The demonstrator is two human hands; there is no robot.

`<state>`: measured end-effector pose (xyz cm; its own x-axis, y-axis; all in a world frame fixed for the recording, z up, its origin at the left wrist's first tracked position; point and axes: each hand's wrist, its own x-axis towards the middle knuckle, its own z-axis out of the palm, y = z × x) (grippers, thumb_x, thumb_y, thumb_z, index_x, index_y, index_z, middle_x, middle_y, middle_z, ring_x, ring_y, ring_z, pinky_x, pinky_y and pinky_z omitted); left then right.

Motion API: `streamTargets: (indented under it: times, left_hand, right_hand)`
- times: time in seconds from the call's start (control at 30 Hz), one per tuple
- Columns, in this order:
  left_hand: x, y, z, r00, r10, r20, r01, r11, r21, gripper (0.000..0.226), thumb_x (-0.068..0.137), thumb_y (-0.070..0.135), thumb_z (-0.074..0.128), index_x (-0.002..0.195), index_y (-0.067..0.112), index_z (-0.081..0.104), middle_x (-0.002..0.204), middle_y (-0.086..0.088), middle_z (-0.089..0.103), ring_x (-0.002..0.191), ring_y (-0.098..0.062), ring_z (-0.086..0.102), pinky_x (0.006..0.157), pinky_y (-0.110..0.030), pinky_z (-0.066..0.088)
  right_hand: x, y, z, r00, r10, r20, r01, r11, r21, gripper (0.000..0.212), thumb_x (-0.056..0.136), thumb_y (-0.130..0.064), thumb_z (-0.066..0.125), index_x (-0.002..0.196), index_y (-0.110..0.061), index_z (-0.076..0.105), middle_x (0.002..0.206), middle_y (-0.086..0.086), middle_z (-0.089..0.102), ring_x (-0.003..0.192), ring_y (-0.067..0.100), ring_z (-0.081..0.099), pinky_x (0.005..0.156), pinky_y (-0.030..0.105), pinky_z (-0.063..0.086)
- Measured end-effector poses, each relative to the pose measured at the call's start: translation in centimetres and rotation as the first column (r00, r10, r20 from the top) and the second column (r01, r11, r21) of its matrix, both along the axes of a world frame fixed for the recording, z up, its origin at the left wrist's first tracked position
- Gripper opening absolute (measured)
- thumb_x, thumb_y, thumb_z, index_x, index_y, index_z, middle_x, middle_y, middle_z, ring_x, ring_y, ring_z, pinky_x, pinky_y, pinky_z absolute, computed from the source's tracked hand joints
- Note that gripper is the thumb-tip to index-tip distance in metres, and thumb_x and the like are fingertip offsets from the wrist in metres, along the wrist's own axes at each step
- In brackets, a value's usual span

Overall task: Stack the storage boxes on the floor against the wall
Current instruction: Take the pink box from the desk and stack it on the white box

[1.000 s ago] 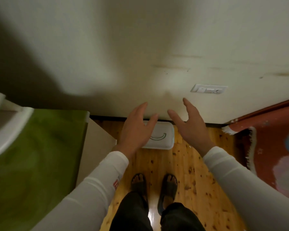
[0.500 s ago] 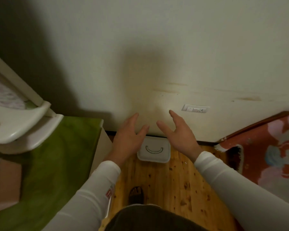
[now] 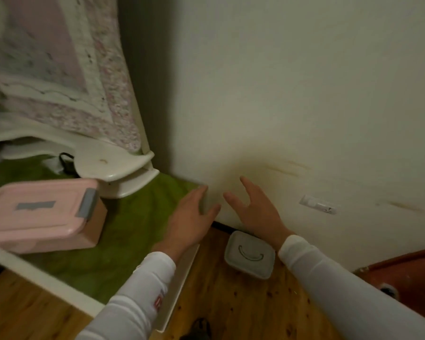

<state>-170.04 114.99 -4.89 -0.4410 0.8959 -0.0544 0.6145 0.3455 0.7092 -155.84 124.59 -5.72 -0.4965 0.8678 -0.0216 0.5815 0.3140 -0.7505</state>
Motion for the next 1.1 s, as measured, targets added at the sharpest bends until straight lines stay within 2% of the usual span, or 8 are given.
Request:
streamTargets:
  times: [0.13,0.23,0.33,0.43,0.63,0.87,0.97,1.1]
  left_hand:
    - [-2.6,-3.8,0.9,0.995,0.098,0.007,-0.098,0.994,0.043,0.058,0.093,0.048,0.057,0.145,0.026,0.044,0.15,0.002,0.045,0.137,-0.017,0.041,0.107,-0.021,0.026]
    - [-5.6,-6.6,1.5,0.982,0.175,0.065,-0.178,0.983,0.05,0.056,0.093,0.049,0.056,0.143,0.026,0.047,0.146,0.003,0.051,0.13,-0.013,0.049,0.106,-0.025,0.035]
    - [-8.9,-9.3,2.3,0.959,0.264,0.106,-0.272,0.959,0.079,0.047,0.092,0.049,0.058,0.135,0.03,0.057,0.13,0.009,0.063,0.109,-0.003,0.056,0.089,-0.015,0.041]
    - [-12.5,-11.9,2.6,0.933,0.331,0.142,-0.349,0.929,0.126,0.038,0.092,0.045,0.059,0.126,0.031,0.065,0.12,0.008,0.069,0.106,-0.008,0.061,0.095,-0.026,0.046]
    - [-21.1,-15.9,2.4,0.885,0.323,0.335,-0.391,0.907,0.159,0.022,0.093,0.039,0.06,0.112,0.034,0.068,0.105,0.014,0.07,0.096,-0.002,0.064,0.08,-0.017,0.046]
    - [-30.3,-19.3,2.1,0.606,0.313,0.732,-0.535,0.841,0.084,0.021,0.096,0.033,0.056,0.108,0.022,0.069,0.099,0.005,0.076,0.089,-0.01,0.071,0.08,-0.028,0.052]
    - [-33.6,-20.3,1.8,0.533,0.305,0.789,-0.539,0.841,0.04,0.029,0.097,0.04,0.051,0.11,0.019,0.068,0.103,0.001,0.076,0.095,-0.016,0.07,0.085,-0.032,0.052]
    - [-37.2,-21.0,1.5,0.453,0.274,0.848,-0.549,0.836,0.024,0.035,0.099,0.046,0.047,0.106,0.019,0.068,0.097,0.003,0.076,0.089,-0.012,0.071,0.073,-0.028,0.05]
  right_hand:
    - [-3.6,-2.0,1.0,0.996,0.086,-0.024,-0.087,0.996,-0.011,0.079,0.088,-0.063,0.05,0.152,-0.023,0.027,0.158,0.0,0.029,0.143,0.017,0.027,0.105,0.025,0.019]
    - [-7.2,-4.0,1.6,0.985,0.163,-0.048,-0.164,0.986,-0.026,0.079,0.088,-0.064,0.049,0.152,-0.023,0.027,0.157,0.002,0.03,0.141,0.019,0.03,0.103,0.025,0.021]
    - [-11.2,-6.0,2.2,0.975,0.207,-0.085,-0.211,0.977,-0.038,0.077,0.089,-0.06,0.052,0.151,-0.021,0.029,0.155,0.004,0.033,0.139,0.021,0.034,0.101,0.025,0.023]
    - [-15.4,-8.2,2.4,0.965,0.246,-0.092,-0.25,0.968,-0.033,0.074,0.09,-0.059,0.052,0.15,-0.021,0.033,0.154,0.002,0.036,0.137,0.019,0.036,0.099,0.023,0.023]
    - [-24.5,-12.6,1.8,0.977,0.152,-0.147,-0.174,0.974,-0.148,0.062,0.092,-0.055,0.051,0.144,-0.022,0.043,0.151,0.002,0.042,0.127,0.014,0.043,0.099,0.027,0.03]
    - [-31.6,-16.4,1.1,0.962,-0.028,-0.27,-0.059,0.949,-0.309,0.039,0.098,-0.042,0.049,0.131,-0.02,0.056,0.132,0.0,0.056,0.109,0.011,0.047,0.091,0.029,0.035]
    - [-33.8,-17.4,0.9,0.973,-0.056,-0.223,-0.013,0.955,-0.296,0.041,0.099,-0.043,0.046,0.129,-0.018,0.058,0.124,-0.003,0.058,0.109,0.013,0.051,0.085,0.026,0.033]
    - [-36.1,-18.1,-0.1,0.965,-0.127,-0.229,0.054,0.952,-0.302,0.046,0.098,-0.044,0.046,0.129,-0.012,0.058,0.126,0.004,0.062,0.111,0.02,0.057,0.083,0.027,0.036]
